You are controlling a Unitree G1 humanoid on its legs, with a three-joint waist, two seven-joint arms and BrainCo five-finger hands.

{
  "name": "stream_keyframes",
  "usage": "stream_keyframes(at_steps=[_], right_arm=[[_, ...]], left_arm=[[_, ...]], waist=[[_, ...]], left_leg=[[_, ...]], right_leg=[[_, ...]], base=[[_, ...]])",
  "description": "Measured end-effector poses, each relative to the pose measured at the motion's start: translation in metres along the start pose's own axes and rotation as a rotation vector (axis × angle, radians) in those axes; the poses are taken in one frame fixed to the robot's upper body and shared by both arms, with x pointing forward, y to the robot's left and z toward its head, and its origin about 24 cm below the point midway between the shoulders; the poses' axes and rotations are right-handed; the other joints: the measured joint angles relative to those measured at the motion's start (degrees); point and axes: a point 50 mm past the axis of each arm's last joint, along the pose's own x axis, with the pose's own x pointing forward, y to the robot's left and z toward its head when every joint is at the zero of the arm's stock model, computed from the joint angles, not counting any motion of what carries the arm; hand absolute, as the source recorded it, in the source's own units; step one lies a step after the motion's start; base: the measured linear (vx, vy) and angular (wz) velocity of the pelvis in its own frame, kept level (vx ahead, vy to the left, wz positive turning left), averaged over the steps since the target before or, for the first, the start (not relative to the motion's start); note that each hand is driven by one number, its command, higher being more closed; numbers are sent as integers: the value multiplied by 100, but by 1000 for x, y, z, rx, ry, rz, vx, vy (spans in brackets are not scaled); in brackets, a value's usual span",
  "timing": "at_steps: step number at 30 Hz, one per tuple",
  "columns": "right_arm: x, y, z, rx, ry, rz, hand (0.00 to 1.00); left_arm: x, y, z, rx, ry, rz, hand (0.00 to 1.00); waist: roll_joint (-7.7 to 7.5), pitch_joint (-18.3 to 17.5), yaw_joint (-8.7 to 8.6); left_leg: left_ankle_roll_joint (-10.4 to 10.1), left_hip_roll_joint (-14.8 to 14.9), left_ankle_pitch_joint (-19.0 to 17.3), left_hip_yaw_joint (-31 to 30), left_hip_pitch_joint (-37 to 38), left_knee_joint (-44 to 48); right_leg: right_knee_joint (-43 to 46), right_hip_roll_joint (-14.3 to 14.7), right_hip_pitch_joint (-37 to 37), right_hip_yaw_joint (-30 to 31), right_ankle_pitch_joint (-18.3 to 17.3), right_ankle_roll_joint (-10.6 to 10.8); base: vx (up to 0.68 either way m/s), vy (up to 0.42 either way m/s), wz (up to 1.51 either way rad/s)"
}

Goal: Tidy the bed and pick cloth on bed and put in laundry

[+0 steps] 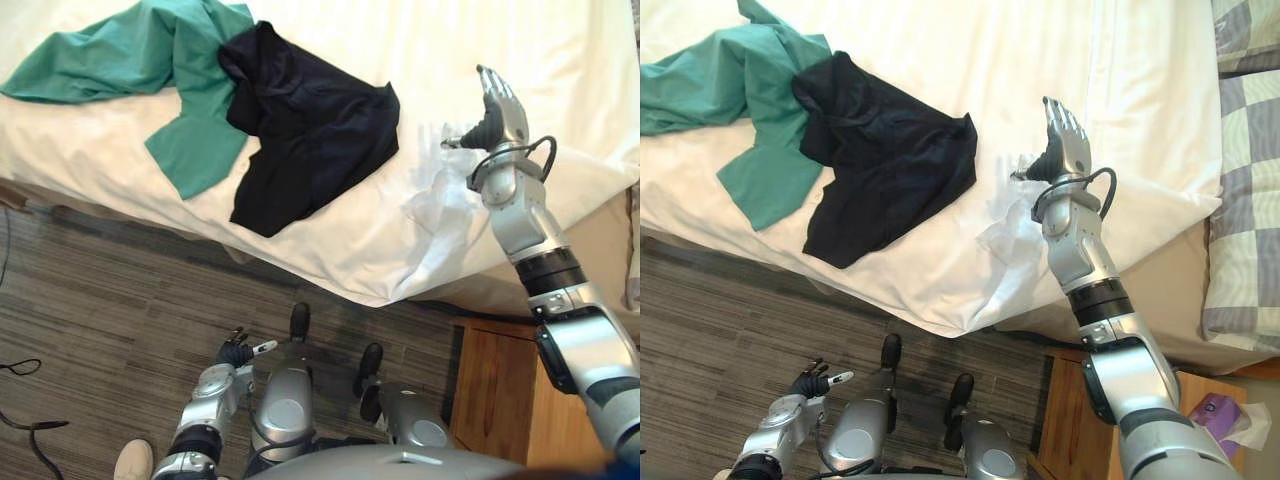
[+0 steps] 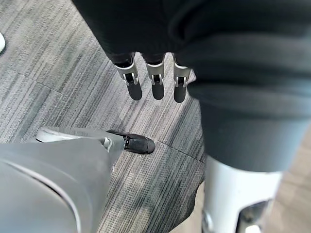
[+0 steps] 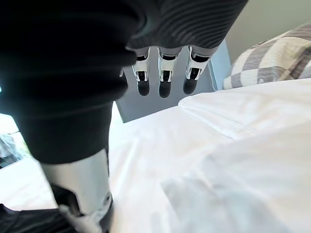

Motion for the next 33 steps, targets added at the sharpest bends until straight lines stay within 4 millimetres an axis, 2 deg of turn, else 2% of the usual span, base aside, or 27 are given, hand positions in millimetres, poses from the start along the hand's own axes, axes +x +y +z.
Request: stream_keyframes(at_steps=[6, 9, 10, 14, 18, 21, 26, 29, 33], right_arm=[[-3, 8, -11, -11, 82, 94, 0], [-8, 19, -19, -11, 141, 178, 0], [-9, 22, -20, -6, 162, 204, 100], [-9, 29, -29, -16, 227, 271, 100], [2, 18, -26, 1, 233, 246, 100], [8, 14, -25, 53, 241, 238, 100], [4, 13, -26, 190, 198, 204, 100], [-15, 12, -31, 377, 157, 170, 100], [-62, 8, -49, 608, 165, 56, 100]], left_arm=[[2, -2, 6, 1, 4, -2, 0], [2, -1, 6, -5, 10, 2, 0], [3, -2, 7, -6, 8, 2, 0], [5, -5, 16, -15, -6, 2, 0], [7, -5, 22, -10, -11, 4, 0], [7, -10, 24, 17, -2, -13, 0], [8, -16, 30, 9, -23, -34, 0], [7, -21, 34, 23, -43, -50, 0], [3, -22, 27, 16, -40, -41, 0]], waist=[[-44, 146, -13], [-46, 148, -14], [-46, 148, -20], [-52, 203, -9], [-88, 301, -18], [-90, 306, -21], [-90, 307, -38], [-95, 309, -63], [-120, 282, -333]], left_leg=[[-35, 78, 25, 45, -40, -5], [-42, 93, 38, 84, -118, -10], [-46, 95, 46, 93, -153, -8], [-56, 106, 79, 97, -266, -11], [-54, 103, 89, 125, -365, -14], [-76, 102, 143, 139, -424, 2], [-48, 104, 162, 206, -353, 4], [-65, 120, 133, 298, -200, 5], [-87, 114, -28, 486, 122, -1]], right_leg=[[56, 68, -102, 110, 13, -37], [58, 79, -193, 139, 18, -48], [58, 82, -232, 150, 18, -49], [76, 94, -356, 155, 20, -61], [132, 89, -494, 183, -10, -107], [159, 88, -570, 208, -11, -109], [194, 87, -541, 287, -11, -109], [247, 90, -470, 370, -11, -109], [252, 73, -236, 541, -31, -124]], base=[[4, -18, -7], [10, -13, -5], [0, 0, 0], [9, -1, 0], [11, -1, -1], [50, 2, 0], [48, 5, -5], [36, 3, -17], [21, 19, -24]])
